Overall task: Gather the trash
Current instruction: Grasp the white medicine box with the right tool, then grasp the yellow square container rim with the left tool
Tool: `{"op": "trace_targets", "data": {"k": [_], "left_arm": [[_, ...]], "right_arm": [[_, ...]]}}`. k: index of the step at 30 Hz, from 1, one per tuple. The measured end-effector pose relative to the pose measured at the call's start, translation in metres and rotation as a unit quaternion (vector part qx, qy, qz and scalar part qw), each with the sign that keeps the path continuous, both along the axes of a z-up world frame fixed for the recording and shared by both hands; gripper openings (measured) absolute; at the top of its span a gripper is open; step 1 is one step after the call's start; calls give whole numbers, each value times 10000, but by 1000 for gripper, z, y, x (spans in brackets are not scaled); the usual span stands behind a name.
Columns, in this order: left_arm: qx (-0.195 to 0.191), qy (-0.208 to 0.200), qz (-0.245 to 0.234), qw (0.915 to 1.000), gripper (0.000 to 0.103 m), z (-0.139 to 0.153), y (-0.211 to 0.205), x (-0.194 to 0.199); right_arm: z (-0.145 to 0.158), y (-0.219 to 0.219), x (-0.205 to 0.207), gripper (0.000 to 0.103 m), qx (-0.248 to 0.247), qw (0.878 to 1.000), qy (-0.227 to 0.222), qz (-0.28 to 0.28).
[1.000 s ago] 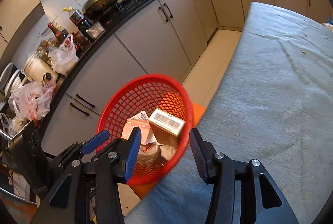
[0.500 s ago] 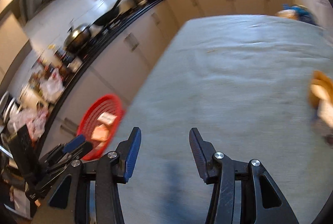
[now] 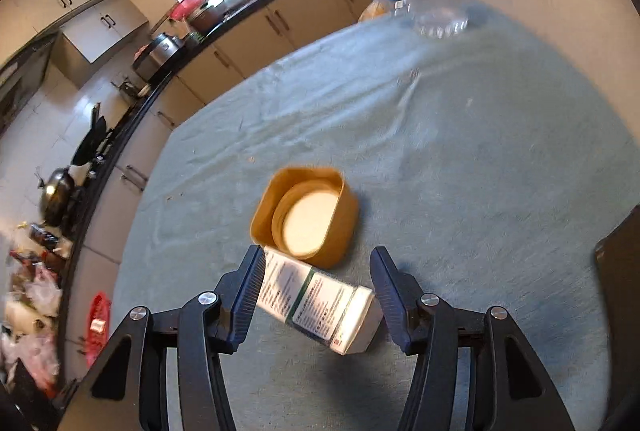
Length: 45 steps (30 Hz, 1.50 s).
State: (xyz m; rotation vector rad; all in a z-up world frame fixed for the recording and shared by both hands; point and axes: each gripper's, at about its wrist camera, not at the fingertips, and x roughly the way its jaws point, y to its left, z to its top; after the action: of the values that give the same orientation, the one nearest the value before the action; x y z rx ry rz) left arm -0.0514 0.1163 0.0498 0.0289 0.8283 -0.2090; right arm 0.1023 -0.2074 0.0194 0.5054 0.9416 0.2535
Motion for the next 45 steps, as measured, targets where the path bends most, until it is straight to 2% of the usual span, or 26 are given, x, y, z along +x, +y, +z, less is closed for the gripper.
{"op": "trace_targets", "data": {"k": [4, 6, 9, 12, 14, 15, 20, 23, 26, 29, 34, 40, 45], "left_arm": [[9, 49, -44, 10000, 47, -3, -4, 3], [-5, 82, -47, 10000, 47, -4, -5, 6], [-61, 160, -61, 9998, 47, -6, -6, 10], [-74, 166, -104, 9998, 47, -4, -10, 12], [-80, 197, -140, 9997, 48, -2, -14, 15], [-68, 214, -158, 9996, 48, -1, -16, 17], [-16, 257, -224, 9994, 48, 4, -32, 27], [-60, 330, -271, 9991, 48, 7, -48, 38], [-182, 428, -315, 9984, 48, 12, -66, 53], [-417, 619, -344, 9966, 48, 16, -91, 77], [-672, 890, -420, 9929, 48, 19, -132, 122], [-584, 970, -399, 9928, 47, 14, -174, 169], [-370, 1147, -526, 9913, 30, -1, -207, 197]], "right_arm": [[2, 25, -14, 60, -162, 9981, 14, 599], [2, 38, -20, 60, -484, 9959, -40, 762], [1, 53, -19, 60, -1233, 9894, -143, 753], [-4, 63, -14, 60, -1608, 9827, -184, 902], [-8, 62, -14, 48, -1714, 9804, -174, 952], [-10, 59, -16, 42, -1694, 9802, -192, 1003], [2, 55, -36, 41, -1392, 9834, -613, 994], [17, 32, -51, 41, -843, 9892, -1011, 643], [22, 2, -55, 41, -507, 9914, -1202, 46], [19, -17, -55, 41, -254, 9917, -1196, -400], [17, -24, -59, 41, -186, 9902, -1180, -721], [8, -38, -58, 41, 139, 9908, -999, -901], [3, -46, -58, 41, 375, 9908, -856, -974]]}}
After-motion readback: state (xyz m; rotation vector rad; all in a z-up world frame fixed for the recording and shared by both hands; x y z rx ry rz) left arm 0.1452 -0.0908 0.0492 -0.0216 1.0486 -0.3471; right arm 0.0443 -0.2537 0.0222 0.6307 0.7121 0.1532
